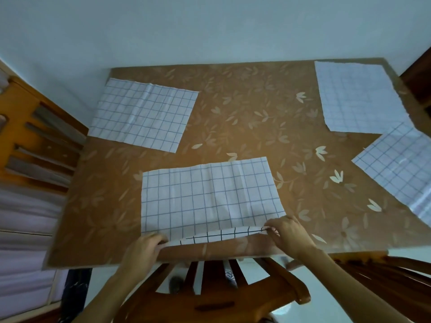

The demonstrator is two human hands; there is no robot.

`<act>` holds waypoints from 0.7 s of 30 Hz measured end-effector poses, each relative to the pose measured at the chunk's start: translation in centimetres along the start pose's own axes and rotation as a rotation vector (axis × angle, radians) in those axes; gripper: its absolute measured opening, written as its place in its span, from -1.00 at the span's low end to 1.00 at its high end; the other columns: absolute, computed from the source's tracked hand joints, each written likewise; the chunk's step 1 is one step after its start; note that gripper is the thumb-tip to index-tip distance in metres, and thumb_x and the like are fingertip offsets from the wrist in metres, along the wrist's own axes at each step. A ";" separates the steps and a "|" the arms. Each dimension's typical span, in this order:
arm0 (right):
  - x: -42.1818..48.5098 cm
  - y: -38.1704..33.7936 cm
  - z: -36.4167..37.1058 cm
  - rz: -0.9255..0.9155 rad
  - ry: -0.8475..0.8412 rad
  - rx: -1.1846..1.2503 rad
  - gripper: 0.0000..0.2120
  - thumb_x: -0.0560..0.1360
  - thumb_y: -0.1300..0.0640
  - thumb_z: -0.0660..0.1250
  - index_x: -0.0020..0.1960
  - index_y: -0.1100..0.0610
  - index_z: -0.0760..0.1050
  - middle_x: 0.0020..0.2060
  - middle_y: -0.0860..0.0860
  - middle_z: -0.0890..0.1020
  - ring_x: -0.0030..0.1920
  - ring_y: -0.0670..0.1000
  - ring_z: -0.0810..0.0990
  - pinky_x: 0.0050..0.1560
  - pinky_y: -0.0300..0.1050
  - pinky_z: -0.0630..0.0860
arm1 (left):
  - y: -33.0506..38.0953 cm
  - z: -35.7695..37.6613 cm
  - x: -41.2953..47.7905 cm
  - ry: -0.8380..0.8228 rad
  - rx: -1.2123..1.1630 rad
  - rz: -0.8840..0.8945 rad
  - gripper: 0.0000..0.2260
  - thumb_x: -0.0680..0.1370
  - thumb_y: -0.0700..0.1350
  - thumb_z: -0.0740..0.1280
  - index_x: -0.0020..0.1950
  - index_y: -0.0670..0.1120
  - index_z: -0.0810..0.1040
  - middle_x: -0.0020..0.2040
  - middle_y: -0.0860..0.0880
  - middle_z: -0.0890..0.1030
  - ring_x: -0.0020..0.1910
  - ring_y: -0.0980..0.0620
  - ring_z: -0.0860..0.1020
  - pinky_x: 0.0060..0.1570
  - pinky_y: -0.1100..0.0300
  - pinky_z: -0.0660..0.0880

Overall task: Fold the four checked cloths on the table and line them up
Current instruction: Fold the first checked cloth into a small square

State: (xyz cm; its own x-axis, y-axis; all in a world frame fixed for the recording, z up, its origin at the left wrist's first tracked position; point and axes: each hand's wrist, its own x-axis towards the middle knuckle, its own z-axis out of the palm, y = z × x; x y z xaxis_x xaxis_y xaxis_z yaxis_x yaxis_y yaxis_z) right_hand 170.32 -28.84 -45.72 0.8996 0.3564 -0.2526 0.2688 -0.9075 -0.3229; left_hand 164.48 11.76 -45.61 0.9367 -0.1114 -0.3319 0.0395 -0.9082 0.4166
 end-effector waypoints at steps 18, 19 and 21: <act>-4.2 0.0 -1.7 0.504 -0.087 0.417 -0.83 0.47 0.13 0.48 0.03 0.06 0.57 -0.19 -0.10 0.62 -0.22 -0.17 0.58 -0.29 -0.40 0.39 | -5.8 -4.7 0.7 0.035 -0.549 -0.319 -0.70 0.57 -0.04 0.39 0.25 -0.16 0.59 0.15 -0.04 0.60 0.23 -0.11 0.53 0.13 0.08 0.42; -3.8 0.1 -1.3 0.528 -0.052 0.410 -0.92 0.49 0.11 0.46 -0.07 0.06 0.57 -0.33 -0.13 0.58 -0.36 -0.21 0.53 -0.36 -0.40 0.36 | -5.5 -4.7 1.1 0.050 -0.567 -0.338 -0.68 0.58 -0.06 0.39 0.26 -0.18 0.57 0.13 -0.03 0.58 0.23 -0.14 0.54 0.10 0.09 0.42; -2.6 0.5 -0.8 0.571 0.013 0.442 -0.82 0.51 0.06 0.44 -0.22 0.10 0.54 -0.47 -0.09 0.50 -0.50 -0.18 0.43 -0.41 -0.32 0.35 | -5.2 -4.7 1.9 0.079 -0.588 -0.386 -0.68 0.59 -0.08 0.39 0.28 -0.20 0.55 0.07 -0.04 0.56 0.14 -0.17 0.57 -0.03 0.12 0.46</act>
State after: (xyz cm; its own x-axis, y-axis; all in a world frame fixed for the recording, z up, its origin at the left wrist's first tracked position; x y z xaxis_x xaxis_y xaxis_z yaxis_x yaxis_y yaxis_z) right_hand 168.43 -30.40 -44.48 0.8627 -0.1518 -0.4824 -0.4064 -0.7757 -0.4828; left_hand 167.73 18.19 -44.45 0.8396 0.2241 -0.4948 0.5342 -0.5059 0.6773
